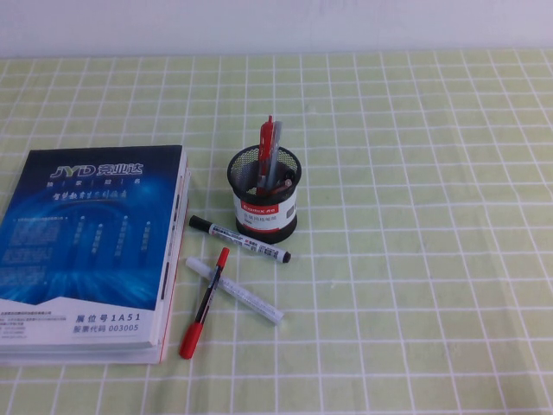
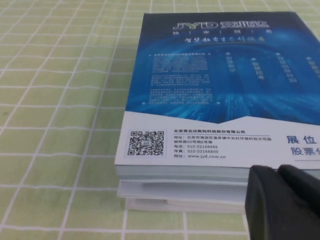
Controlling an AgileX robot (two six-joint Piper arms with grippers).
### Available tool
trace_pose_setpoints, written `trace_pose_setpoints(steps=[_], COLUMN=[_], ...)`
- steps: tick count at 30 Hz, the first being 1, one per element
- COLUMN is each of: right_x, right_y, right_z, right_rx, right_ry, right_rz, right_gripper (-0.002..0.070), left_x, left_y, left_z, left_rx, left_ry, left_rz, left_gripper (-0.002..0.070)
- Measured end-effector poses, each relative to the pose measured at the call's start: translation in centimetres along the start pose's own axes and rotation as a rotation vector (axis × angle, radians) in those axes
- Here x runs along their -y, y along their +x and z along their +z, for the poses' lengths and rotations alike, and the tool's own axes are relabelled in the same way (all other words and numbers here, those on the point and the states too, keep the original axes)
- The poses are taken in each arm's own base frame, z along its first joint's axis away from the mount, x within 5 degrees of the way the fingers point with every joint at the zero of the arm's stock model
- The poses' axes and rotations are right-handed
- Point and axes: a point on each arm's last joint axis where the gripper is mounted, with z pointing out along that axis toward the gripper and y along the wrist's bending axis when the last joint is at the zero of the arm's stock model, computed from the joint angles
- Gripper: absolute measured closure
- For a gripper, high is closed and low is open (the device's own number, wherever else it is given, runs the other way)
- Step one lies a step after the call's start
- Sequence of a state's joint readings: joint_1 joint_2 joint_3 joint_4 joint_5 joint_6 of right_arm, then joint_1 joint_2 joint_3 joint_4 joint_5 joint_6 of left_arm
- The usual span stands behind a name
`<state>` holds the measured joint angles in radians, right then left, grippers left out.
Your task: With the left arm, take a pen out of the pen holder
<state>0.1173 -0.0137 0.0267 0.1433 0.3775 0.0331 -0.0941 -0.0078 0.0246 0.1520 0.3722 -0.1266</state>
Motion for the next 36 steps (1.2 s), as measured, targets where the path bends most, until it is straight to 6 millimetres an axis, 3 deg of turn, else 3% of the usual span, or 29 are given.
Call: trace_pose_setpoints(steps=[36], right_x=[0.00], right_y=[0.00], right_z=[0.00], right_rx=[0.000], right_ry=[0.000], right_rz=[0.000], right_gripper=[0.0691], left_x=[-0.06], left_y=[0.03], left_z=[-0.01], left_rx=[-0.002], left_ry=[-0.009], left_rz=[0.029], left_gripper=[0.0675])
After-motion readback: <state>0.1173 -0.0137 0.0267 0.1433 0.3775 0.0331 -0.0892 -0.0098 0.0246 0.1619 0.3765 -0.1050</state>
